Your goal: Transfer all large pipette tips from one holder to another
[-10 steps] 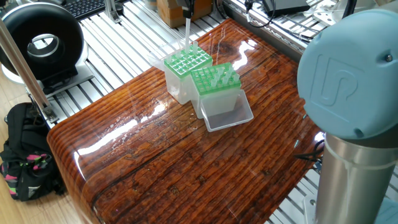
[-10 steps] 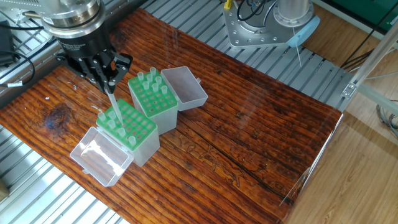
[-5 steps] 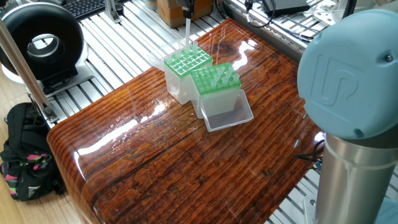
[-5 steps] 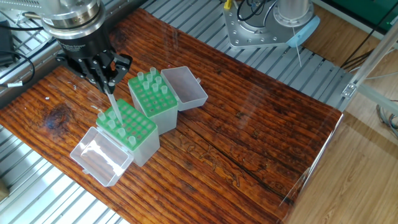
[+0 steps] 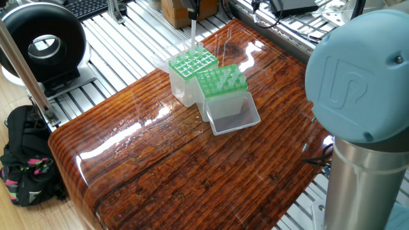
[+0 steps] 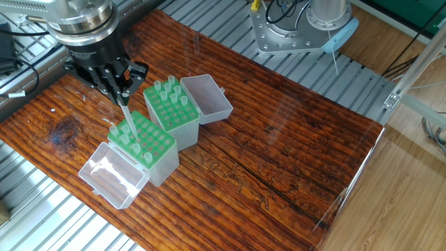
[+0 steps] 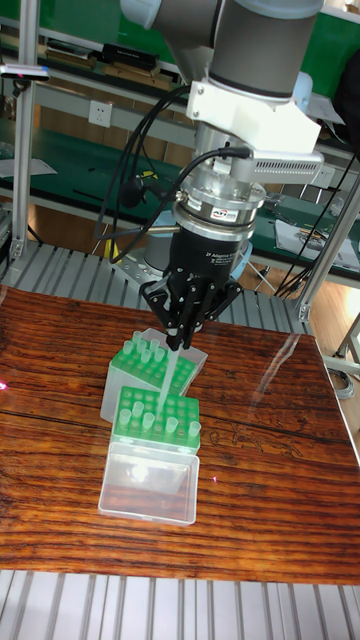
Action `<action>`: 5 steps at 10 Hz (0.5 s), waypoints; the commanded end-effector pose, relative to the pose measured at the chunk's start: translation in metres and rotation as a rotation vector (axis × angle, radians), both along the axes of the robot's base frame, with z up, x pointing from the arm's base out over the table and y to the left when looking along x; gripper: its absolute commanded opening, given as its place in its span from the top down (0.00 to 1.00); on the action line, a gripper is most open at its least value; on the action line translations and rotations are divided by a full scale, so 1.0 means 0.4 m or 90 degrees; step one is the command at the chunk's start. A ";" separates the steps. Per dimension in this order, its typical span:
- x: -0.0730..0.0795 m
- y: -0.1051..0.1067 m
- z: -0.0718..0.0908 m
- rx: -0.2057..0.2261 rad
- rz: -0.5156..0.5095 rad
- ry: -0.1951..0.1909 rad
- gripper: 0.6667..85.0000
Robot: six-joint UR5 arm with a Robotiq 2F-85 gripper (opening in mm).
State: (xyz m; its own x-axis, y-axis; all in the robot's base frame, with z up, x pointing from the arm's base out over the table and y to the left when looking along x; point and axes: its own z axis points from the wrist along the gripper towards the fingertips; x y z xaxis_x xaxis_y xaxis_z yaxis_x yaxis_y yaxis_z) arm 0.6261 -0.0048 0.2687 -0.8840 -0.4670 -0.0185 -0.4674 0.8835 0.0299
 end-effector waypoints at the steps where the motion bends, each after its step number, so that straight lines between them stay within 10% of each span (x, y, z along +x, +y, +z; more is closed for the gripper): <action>1: 0.000 0.010 0.001 0.011 0.009 0.000 0.84; 5: 0.000 0.014 0.000 0.016 0.018 0.002 0.74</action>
